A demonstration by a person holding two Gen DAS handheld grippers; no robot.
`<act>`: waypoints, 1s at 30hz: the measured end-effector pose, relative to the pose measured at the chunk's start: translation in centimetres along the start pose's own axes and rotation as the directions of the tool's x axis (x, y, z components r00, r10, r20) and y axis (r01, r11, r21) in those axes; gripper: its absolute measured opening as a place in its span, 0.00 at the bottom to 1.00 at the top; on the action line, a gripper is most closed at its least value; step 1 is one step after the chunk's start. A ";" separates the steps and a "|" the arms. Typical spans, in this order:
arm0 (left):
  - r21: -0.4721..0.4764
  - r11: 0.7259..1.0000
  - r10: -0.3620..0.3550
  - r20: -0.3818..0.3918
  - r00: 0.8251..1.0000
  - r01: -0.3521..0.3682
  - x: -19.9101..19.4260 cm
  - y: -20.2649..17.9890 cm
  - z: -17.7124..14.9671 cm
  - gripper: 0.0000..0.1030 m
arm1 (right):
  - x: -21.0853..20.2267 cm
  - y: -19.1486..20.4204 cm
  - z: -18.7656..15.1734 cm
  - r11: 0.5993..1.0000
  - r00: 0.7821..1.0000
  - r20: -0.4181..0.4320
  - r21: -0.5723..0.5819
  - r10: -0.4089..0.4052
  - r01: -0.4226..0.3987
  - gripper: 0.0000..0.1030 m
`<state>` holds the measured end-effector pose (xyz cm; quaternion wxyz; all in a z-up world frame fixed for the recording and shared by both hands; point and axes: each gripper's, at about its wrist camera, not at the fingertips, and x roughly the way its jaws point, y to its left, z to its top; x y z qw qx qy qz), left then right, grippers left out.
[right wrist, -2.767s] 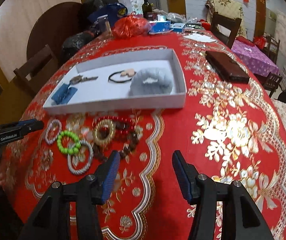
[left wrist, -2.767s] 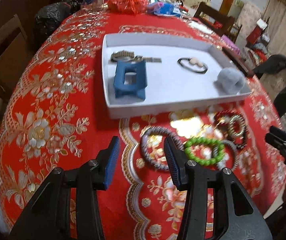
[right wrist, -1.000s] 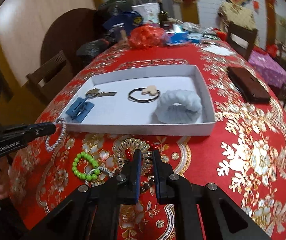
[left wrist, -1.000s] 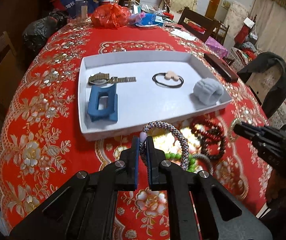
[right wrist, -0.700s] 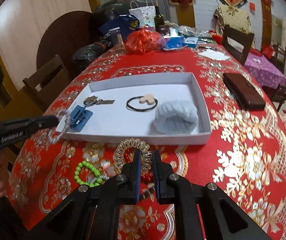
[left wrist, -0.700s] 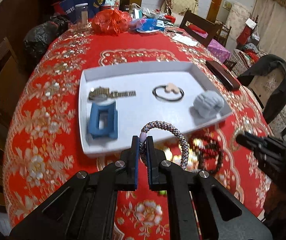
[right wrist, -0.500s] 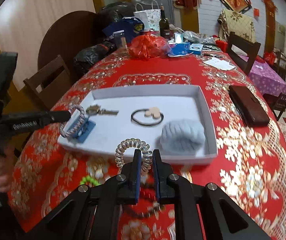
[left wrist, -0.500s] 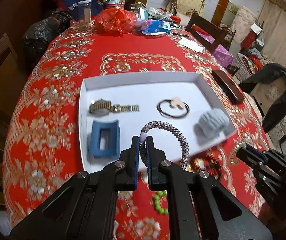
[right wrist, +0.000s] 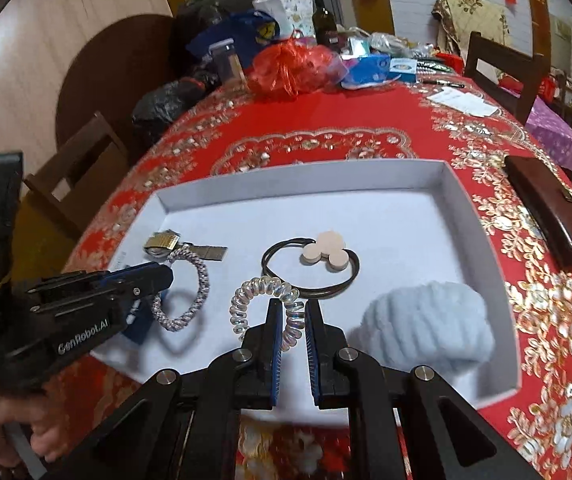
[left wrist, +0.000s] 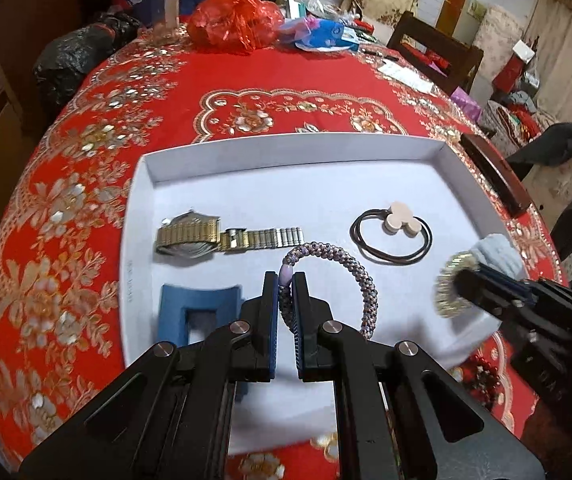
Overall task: Organize jewelry
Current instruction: 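Lower both held items into the tray and open both tools, then move the left tool over the green bead bracelet while the right tool moves over the red bead bracelet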
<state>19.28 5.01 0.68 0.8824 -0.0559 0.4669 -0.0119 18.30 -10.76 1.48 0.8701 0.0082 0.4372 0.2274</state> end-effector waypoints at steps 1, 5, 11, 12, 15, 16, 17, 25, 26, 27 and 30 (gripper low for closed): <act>0.020 1.000 0.002 -0.002 1.000 -0.002 0.5 -0.3 0.1 0.05 | 0.7 -0.1 0.0 1.000 1.000 -0.020 0.006 -0.009 0.009 0.10; 0.053 0.998 0.014 -0.018 1.000 -0.013 1.8 -0.9 -0.1 0.05 | 2.4 -0.8 -0.4 0.999 0.998 -0.058 0.029 -0.024 0.026 0.10; 0.059 0.998 0.018 -0.041 0.999 -0.015 2.6 -0.9 -0.6 0.05 | 3.0 -1.0 -0.5 1.000 0.997 -0.078 0.026 -0.006 0.008 0.10; 0.070 0.997 0.030 -0.040 0.999 -0.027 2.6 -1.0 -0.6 0.06 | 3.0 -0.8 -0.5 1.000 0.997 -0.079 0.023 -0.005 0.007 0.11; 0.101 0.994 0.039 -0.035 0.999 -0.035 2.5 -1.4 -0.9 0.14 | 2.6 -0.8 -0.6 1.000 0.998 -0.065 0.015 -0.004 0.005 0.24; 0.108 0.994 0.038 -0.029 0.999 -0.034 2.3 -1.6 -0.9 0.21 | 2.5 -0.8 -0.6 1.000 0.998 -0.062 0.012 -0.006 0.006 0.31; 0.110 0.993 0.033 -0.020 0.999 -0.031 2.1 -1.7 -0.9 0.31 | 2.2 -0.9 -0.6 1.000 0.999 -0.051 0.008 -0.007 0.007 0.33; 0.041 0.999 0.021 0.051 0.998 -0.024 -0.5 -1.1 0.2 0.42 | -1.6 -0.6 0.2 0.999 0.998 0.049 -0.006 0.045 -0.045 0.33; 0.028 0.999 0.023 0.078 0.997 -0.025 -1.4 -0.9 0.4 0.42 | -2.6 -0.4 0.3 0.999 0.996 0.077 -0.015 0.051 -0.050 0.33; 0.019 0.999 0.028 0.094 0.995 -0.030 -2.1 -0.9 0.5 0.42 | -3.4 -0.3 0.3 0.998 0.994 0.094 -0.020 0.056 -0.054 0.33; 0.000 0.999 0.034 0.161 0.986 -0.034 -5.1 -0.7 0.6 0.42 | -6.7 -0.2 -0.1 0.997 0.979 0.186 -0.041 0.079 -0.072 0.63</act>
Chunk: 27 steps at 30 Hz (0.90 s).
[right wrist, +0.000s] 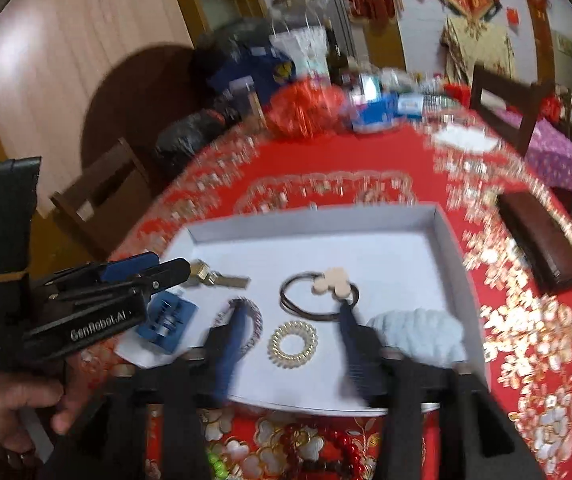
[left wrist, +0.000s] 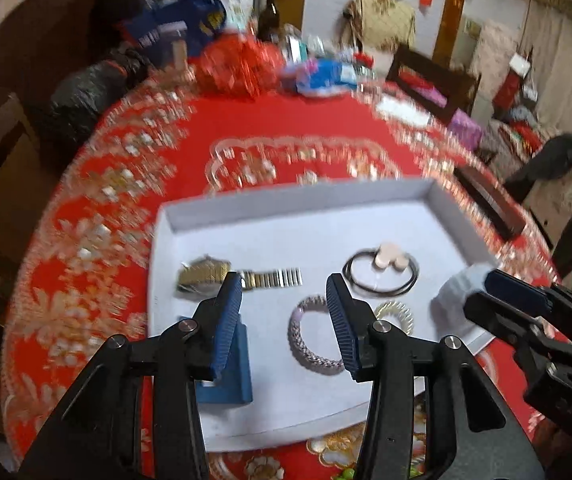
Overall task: Organize jewelry
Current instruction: 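Move the left tool over the green bead bracelet while the right tool moves over the red bead bracelet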
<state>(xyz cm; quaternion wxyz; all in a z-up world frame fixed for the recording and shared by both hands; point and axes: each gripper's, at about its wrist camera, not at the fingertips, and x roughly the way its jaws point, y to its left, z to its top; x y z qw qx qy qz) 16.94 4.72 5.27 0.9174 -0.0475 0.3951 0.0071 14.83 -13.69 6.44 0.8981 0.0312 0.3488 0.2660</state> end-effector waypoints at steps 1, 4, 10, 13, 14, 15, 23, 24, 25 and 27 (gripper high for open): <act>0.003 1.000 -0.020 0.013 1.000 0.020 -1.1 -0.1 0.1 0.42 | -1.3 0.1 -0.2 1.000 0.999 0.050 -0.016 0.003 -0.003 0.77; 0.061 0.998 0.012 0.064 0.998 -0.016 -4.3 -1.2 0.0 0.43 | -4.4 0.2 -1.0 0.999 0.994 0.111 -0.041 -0.015 0.019 0.89; 0.130 0.991 0.001 0.140 0.990 -0.019 -9.0 -2.9 -2.6 0.80 | -6.5 -0.5 -3.8 0.987 0.988 -0.011 -0.043 -0.153 0.153 0.92; 0.113 0.993 0.017 0.060 0.998 -0.024 -8.3 -2.5 -5.4 0.80 | -7.2 -1.5 -6.1 0.985 0.983 -0.056 -0.008 -0.172 0.172 0.92; 0.112 0.993 0.025 0.040 0.999 -0.029 -8.0 -2.4 -6.3 0.80 | -7.2 -1.8 -6.9 0.983 0.980 -0.079 -0.003 -0.181 0.182 0.92; 0.112 0.994 0.017 0.010 1.000 -0.018 -7.4 -2.2 -7.5 0.80 | -7.2 -2.1 -7.7 0.980 0.975 -0.100 -0.008 -0.196 0.197 0.92; 0.106 0.994 0.012 -0.175 0.985 0.007 -3.0 -2.0 -12.6 0.54 | -5.0 -5.3 -12.0 0.963 0.933 -0.242 -0.018 -0.265 0.268 0.92; 0.110 0.994 0.019 -0.180 0.983 0.001 -2.5 -2.1 -12.6 0.53 | -4.7 -5.6 -12.3 0.965 0.934 -0.252 -0.008 -0.254 0.261 0.92; 0.109 0.994 0.023 -0.187 0.982 -0.002 -2.1 -2.1 -12.6 0.52 | -4.6 -5.8 -12.5 0.966 0.934 -0.257 -0.002 -0.249 0.258 0.92; 0.100 0.995 0.005 -0.188 0.982 0.014 -1.8 -2.2 -12.7 0.52 | -4.5 -6.0 -12.8 0.970 0.936 -0.261 0.000 -0.236 0.244 0.92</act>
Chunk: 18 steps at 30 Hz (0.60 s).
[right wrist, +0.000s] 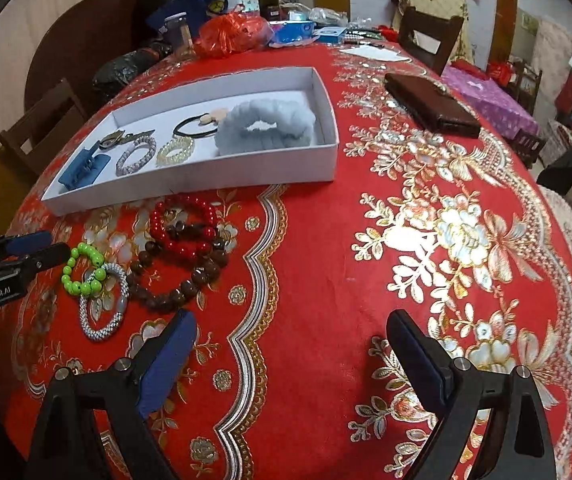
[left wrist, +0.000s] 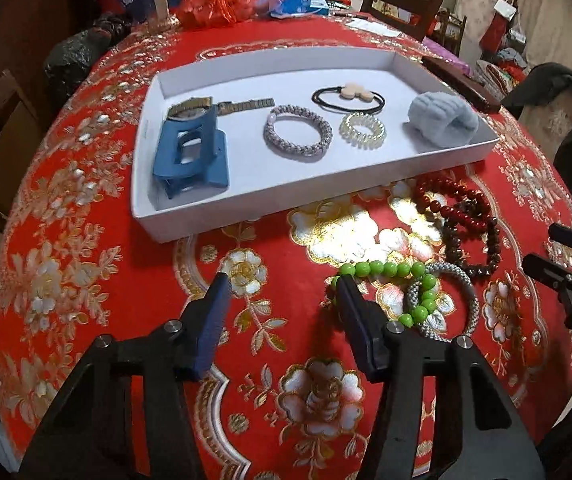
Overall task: Organize jewelry
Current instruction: 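Move the left tool over the green bead bracelet while the right tool moves over the red bead bracelet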
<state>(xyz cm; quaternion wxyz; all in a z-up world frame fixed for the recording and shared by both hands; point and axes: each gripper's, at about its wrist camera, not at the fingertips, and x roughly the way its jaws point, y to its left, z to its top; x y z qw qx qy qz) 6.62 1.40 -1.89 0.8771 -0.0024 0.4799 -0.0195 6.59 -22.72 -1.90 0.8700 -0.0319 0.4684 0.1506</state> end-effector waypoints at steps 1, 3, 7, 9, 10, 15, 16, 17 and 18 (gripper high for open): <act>0.001 1.000 -0.012 0.001 1.000 0.012 0.1 -0.2 0.1 0.52 | 0.1 0.1 -0.1 1.000 1.000 -0.001 -0.005 0.004 -0.004 0.92; 0.026 0.999 -0.034 -0.015 0.999 0.034 0.5 -0.8 0.1 0.52 | 0.3 0.2 -0.2 1.000 1.000 -0.001 -0.018 0.005 -0.005 0.92; 0.101 0.995 0.009 -0.013 1.000 -0.008 0.6 -2.4 -0.6 0.53 | 0.6 0.7 -0.4 0.999 1.000 -0.006 -0.037 0.003 -0.003 0.92; 0.069 0.998 -0.012 -0.032 0.999 0.015 0.8 -1.9 -0.4 0.53 | 0.7 0.9 -0.4 0.999 1.000 -0.006 -0.046 -0.003 0.003 0.92; 0.059 0.998 -0.012 -0.036 0.999 0.014 0.7 -1.7 -0.3 0.48 | 0.7 0.9 -0.4 0.999 1.000 -0.006 -0.052 -0.006 0.005 0.92; 0.049 0.999 -0.015 -0.055 0.998 0.018 0.4 -1.6 -0.3 0.07 | 0.6 1.1 -0.1 0.998 1.000 0.008 -0.057 0.019 -0.019 0.92; 0.024 0.999 -0.026 -0.059 0.998 0.028 0.2 -1.3 -0.2 0.07 | 0.3 1.1 0.1 0.998 0.999 0.026 -0.045 0.039 -0.038 0.91; 0.005 0.999 -0.043 -0.048 0.998 0.044 -0.4 -0.9 -0.2 0.07 | 0.1 1.2 0.3 0.998 0.998 0.039 -0.039 0.052 -0.050 0.91; -0.002 0.998 -0.057 -0.032 0.998 0.057 -1.1 -0.8 0.0 0.07 | -0.2 1.4 0.6 0.998 0.997 0.057 -0.040 0.058 -0.056 0.91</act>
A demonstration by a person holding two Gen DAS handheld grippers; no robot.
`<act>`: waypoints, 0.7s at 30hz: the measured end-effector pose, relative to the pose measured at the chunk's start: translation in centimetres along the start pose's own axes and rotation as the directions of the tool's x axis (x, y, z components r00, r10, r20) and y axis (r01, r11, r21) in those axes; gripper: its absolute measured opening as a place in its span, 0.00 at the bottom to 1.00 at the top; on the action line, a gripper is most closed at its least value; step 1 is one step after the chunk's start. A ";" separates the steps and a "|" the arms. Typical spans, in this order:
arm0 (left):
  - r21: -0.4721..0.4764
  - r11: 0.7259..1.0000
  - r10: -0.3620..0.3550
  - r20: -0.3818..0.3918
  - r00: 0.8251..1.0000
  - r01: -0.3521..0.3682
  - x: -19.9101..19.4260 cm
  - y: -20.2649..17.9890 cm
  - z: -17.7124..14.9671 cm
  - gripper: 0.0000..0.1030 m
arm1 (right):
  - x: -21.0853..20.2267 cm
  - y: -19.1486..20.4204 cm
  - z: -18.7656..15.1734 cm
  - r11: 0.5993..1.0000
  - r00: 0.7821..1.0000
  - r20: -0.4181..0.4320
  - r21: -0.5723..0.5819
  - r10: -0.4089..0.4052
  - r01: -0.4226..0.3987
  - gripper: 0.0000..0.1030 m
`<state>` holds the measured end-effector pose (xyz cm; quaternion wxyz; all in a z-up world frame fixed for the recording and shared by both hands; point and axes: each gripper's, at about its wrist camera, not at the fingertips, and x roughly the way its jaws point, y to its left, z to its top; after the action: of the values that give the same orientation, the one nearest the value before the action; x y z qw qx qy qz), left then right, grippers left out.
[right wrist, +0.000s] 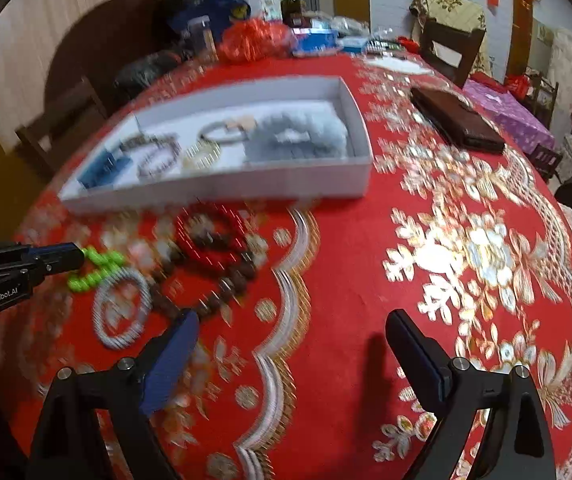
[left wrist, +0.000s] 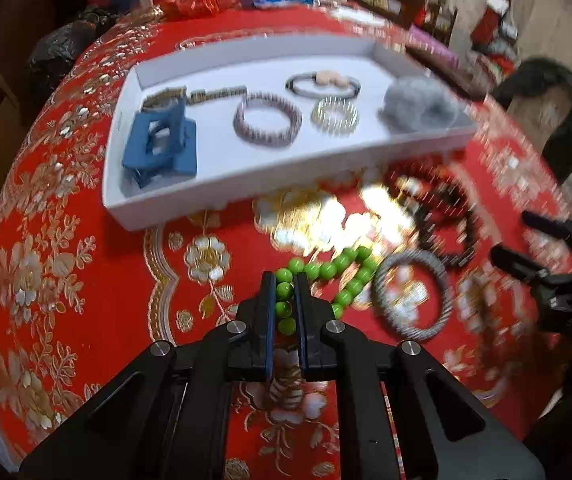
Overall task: Organize jewelry
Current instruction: 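Move the left tool over the green bead bracelet while the right tool moves over the red bead bracelet, then grasp the green bead bracelet with the left tool while the right tool grasps the red bead bracelet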
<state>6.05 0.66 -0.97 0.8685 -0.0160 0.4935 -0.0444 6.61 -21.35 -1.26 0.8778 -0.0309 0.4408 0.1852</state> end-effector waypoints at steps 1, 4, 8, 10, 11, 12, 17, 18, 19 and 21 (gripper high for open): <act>-0.005 1.000 -0.011 0.021 1.000 0.011 -0.7 0.1 0.3 0.07 | -0.1 0.1 0.3 1.000 1.000 0.009 0.000 0.004 -0.004 0.90; -0.032 0.999 -0.039 0.075 0.996 0.041 -2.5 0.5 1.0 0.07 | 0.0 0.4 1.3 0.999 0.998 0.034 0.009 0.044 -0.044 0.70; -0.057 0.997 -0.039 0.062 0.997 0.043 -2.4 1.0 1.1 0.07 | 1.0 1.8 2.8 0.995 0.994 0.059 -0.037 0.090 -0.088 0.56; -0.068 0.996 -0.045 0.052 0.998 0.049 -2.3 1.2 1.2 0.07 | 1.9 2.5 3.6 0.995 0.995 0.055 -0.064 0.081 -0.077 0.47; -0.069 0.996 -0.047 0.054 0.997 0.051 -2.4 1.2 1.2 0.07 | 2.5 2.6 4.0 0.995 0.995 0.045 -0.059 0.087 -0.084 0.38; -0.069 0.996 -0.049 0.055 0.997 0.052 -2.4 1.3 1.3 0.07 | 2.9 2.5 4.1 0.995 0.995 0.039 -0.052 0.088 -0.086 0.35; -0.059 0.997 -0.047 0.051 0.998 0.050 -2.2 1.0 1.2 0.07 | 4.3 2.5 4.4 0.996 0.996 0.027 -0.041 0.083 -0.082 0.20; -0.056 0.997 -0.045 0.046 0.998 0.047 -2.1 1.0 1.1 0.07 | 4.4 2.4 4.4 0.996 0.996 0.022 -0.036 0.083 -0.082 0.17; -0.057 0.997 -0.041 0.041 0.998 0.044 -2.0 0.9 1.1 0.07 | 4.4 2.3 4.5 0.995 0.996 0.018 -0.033 0.092 -0.091 0.11; -0.058 0.997 -0.040 0.034 0.999 0.042 -1.8 0.9 1.1 0.07 | 4.1 2.3 4.5 0.994 0.994 0.012 -0.031 0.106 -0.105 0.10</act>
<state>6.16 1.71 1.08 0.8745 -0.0526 0.4799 -0.0475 11.43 -16.98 -1.55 0.8692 -0.0195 0.4330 0.2381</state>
